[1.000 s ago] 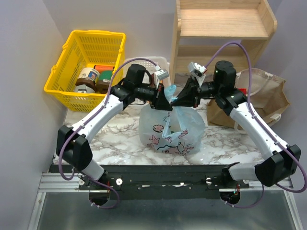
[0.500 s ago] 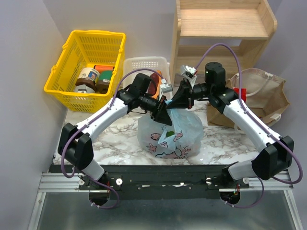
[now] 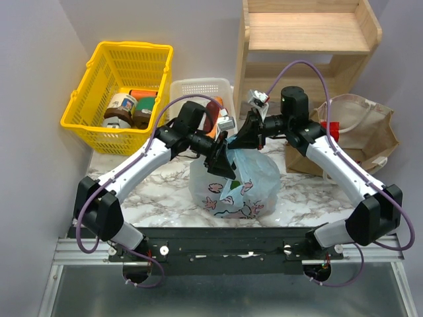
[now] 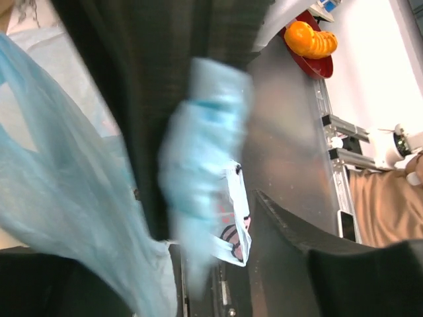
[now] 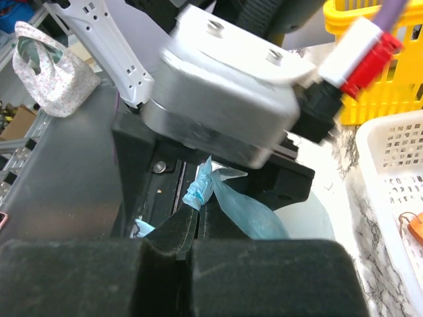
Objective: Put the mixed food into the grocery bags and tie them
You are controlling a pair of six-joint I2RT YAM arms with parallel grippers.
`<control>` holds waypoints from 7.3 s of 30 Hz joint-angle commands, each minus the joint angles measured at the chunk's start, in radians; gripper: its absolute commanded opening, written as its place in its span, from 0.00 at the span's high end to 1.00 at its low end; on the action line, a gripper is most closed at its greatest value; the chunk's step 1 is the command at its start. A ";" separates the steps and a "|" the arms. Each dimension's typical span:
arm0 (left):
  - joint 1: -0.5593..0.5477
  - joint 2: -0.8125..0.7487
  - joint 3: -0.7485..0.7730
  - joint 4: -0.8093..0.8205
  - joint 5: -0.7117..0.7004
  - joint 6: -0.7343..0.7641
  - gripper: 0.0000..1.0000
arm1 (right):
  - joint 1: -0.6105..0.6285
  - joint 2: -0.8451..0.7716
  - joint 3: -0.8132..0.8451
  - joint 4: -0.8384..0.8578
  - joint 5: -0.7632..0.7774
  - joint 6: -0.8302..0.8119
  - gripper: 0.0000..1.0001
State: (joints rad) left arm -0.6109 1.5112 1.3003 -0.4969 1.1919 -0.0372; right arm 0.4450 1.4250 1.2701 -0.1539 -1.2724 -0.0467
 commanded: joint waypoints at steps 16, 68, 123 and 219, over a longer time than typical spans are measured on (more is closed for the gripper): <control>-0.006 -0.065 -0.233 0.754 -0.074 -0.538 0.29 | 0.003 -0.034 -0.140 0.376 0.057 0.243 0.99; -0.020 -0.105 -0.269 0.620 -0.091 -0.337 1.00 | -0.120 -0.126 -0.345 0.662 0.113 0.577 0.30; -0.027 -0.036 -0.021 0.414 -0.225 -0.277 0.23 | -0.094 -0.275 -0.304 0.203 0.366 0.196 0.99; -0.013 0.003 -0.254 0.874 -0.242 -0.644 0.96 | 0.145 -0.534 -0.379 -0.095 0.714 0.196 0.99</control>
State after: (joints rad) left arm -0.6296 1.5257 1.0637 0.2935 0.9360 -0.6262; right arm 0.5270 0.8967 0.9447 -0.2340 -0.5724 0.1287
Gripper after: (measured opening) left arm 0.073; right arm 0.014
